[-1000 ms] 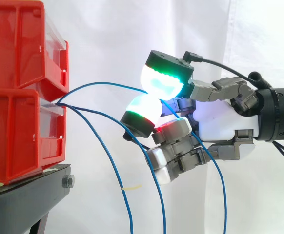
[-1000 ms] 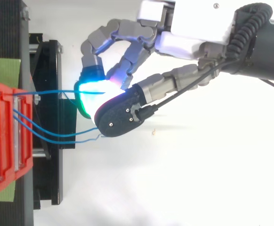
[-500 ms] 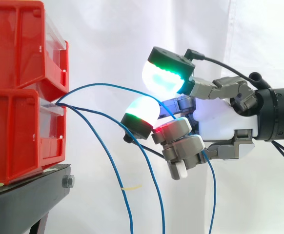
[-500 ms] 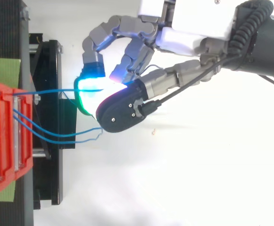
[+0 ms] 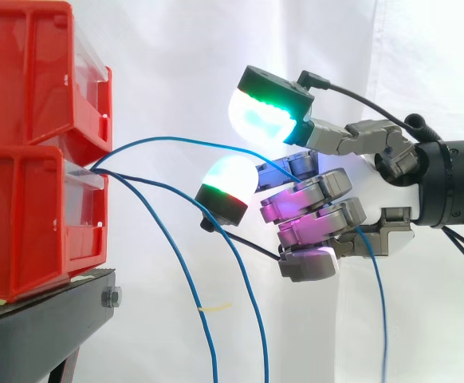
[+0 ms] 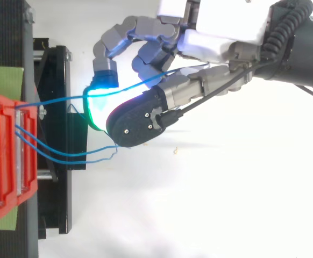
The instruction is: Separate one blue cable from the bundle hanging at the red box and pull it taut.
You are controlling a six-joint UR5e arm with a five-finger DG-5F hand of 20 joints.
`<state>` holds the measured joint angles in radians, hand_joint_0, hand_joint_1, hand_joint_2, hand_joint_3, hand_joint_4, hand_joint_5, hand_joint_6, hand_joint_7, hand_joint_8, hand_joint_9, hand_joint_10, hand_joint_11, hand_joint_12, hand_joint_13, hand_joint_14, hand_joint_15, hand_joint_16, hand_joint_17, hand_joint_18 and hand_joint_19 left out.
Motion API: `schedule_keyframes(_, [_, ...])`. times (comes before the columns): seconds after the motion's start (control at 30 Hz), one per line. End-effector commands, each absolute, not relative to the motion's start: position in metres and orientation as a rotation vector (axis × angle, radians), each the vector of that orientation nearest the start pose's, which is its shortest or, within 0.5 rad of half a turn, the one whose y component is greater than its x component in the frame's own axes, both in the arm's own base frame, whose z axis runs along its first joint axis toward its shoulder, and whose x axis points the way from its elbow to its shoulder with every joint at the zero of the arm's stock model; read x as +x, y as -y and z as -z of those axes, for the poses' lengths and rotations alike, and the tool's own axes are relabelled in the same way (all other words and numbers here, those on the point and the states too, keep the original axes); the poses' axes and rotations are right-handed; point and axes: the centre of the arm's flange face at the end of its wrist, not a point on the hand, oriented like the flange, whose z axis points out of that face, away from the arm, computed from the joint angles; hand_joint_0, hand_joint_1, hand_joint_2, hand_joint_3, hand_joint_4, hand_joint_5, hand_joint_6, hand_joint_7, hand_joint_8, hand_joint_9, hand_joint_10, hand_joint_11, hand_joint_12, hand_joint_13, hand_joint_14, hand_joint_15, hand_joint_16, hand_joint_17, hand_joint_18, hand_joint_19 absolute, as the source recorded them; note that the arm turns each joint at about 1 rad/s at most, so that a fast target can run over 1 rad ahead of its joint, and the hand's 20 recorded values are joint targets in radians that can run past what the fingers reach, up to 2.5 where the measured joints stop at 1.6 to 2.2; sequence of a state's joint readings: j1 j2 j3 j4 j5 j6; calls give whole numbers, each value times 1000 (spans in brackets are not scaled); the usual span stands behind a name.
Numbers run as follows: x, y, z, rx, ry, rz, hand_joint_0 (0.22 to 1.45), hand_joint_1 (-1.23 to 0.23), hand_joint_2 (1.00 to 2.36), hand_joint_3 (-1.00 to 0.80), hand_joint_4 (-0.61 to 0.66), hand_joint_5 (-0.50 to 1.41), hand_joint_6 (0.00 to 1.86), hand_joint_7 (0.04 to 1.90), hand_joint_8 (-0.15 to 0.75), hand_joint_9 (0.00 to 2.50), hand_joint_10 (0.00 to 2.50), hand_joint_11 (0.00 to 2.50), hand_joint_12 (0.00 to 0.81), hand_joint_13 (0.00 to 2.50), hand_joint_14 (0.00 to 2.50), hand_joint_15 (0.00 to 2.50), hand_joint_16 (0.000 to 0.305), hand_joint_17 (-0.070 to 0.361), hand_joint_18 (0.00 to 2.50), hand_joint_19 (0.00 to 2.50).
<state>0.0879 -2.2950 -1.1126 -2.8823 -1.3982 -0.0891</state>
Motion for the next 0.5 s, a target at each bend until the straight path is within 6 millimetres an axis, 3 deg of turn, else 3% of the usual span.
schedule_keyframes(0.0, [768, 83, -278, 1189, -1195, -1077, 572, -601, 1000, -500, 206, -195, 880, 988, 319, 860, 1944, 1295, 338, 1047, 1587, 1395, 42, 95, 1142, 1289])
schedule_keyframes(0.2, [768, 82, -278, 1188, -1197, -1078, 571, -575, 1000, -500, 206, -194, 879, 977, 319, 853, 1999, 1267, 338, 1023, 1746, 1360, 42, 95, 1164, 1327])
schedule_keyframes(0.33, [771, 83, -291, 1182, -1188, -1084, 578, -539, 1000, -500, 200, -192, 874, 976, 320, 852, 2020, 1262, 344, 1012, 1784, 1368, 42, 95, 1160, 1337])
schedule_keyframes(0.47, [770, 86, -297, 1198, -1210, -1069, 579, -521, 1000, -500, 196, -192, 866, 990, 313, 856, 1872, 1301, 344, 1031, 1596, 1376, 44, 99, 1120, 1278])
